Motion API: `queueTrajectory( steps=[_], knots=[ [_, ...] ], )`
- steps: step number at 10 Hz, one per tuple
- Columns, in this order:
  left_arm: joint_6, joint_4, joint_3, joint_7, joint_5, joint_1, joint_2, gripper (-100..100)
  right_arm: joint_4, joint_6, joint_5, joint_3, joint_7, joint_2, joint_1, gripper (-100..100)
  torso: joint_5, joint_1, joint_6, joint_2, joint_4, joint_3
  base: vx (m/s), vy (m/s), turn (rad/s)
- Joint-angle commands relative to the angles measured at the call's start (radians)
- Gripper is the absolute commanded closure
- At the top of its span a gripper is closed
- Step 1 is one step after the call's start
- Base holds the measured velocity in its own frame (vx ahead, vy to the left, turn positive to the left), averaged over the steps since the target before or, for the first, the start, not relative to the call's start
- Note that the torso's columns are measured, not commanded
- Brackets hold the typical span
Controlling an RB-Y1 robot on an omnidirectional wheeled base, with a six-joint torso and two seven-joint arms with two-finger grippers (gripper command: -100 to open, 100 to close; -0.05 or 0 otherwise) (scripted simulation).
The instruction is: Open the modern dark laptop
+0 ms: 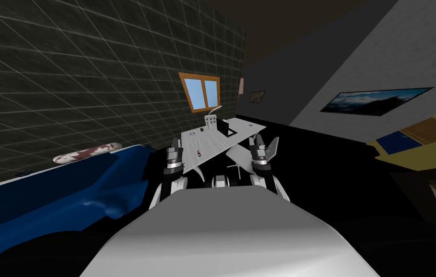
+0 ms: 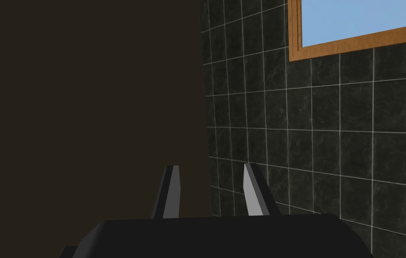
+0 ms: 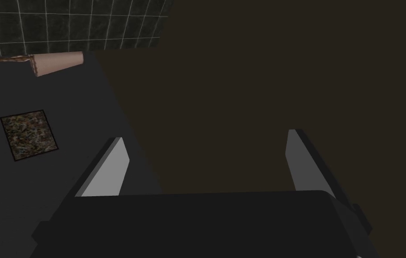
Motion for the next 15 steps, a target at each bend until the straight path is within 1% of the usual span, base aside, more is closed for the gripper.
queueTrajectory(
  steps=[1, 5, 9, 12, 15],
  knots=[
    [0.000, 0.000, 0.000, 0.000, 0.000, 0.000, 0.000, 0, 0.019, 0.049, 0.042, -0.033, 0.014, -0.040, -0.026, -100, 0.000, 0.002, -0.001, 0.001, 0.002, -0.005, -0.161, 0.134, 0.216],
    [0.000, 0.000, 0.000, 0.000, 0.000, 0.000, 0.000, 0, 0.064, 0.131, 0.112, -0.089, 0.040, -0.063, -0.072, -100, -0.001, -0.003, 0.000, -0.005, 0.002, -0.011, -0.124, 0.136, 0.218],
    [0.000, 0.000, 0.000, 0.000, 0.000, 0.000, 0.000, 0, 0.136, 0.235, 0.206, -0.150, 0.080, -0.098, -0.124, -100, 0.000, -0.001, 0.000, -0.002, 0.002, -0.009, -0.069, 0.139, 0.268],
    [0.000, 0.000, 0.000, 0.000, 0.000, 0.000, 0.000, 0, 0.206, 0.324, 0.286, -0.196, 0.119, -0.145, -0.164, -100, -0.001, -0.003, 0.000, -0.003, 0.002, -0.010, -0.028, 0.132, 0.315],
    [0.000, 0.000, 0.000, 0.000, 0.000, 0.000, 0.000, 0, 0.288, 0.416, 0.372, -0.239, 0.163, -0.216, -0.204, -100, -0.001, -0.005, 0.000, -0.002, 0.002, -0.009, -0.002, 0.083, 0.289]
  ],
)
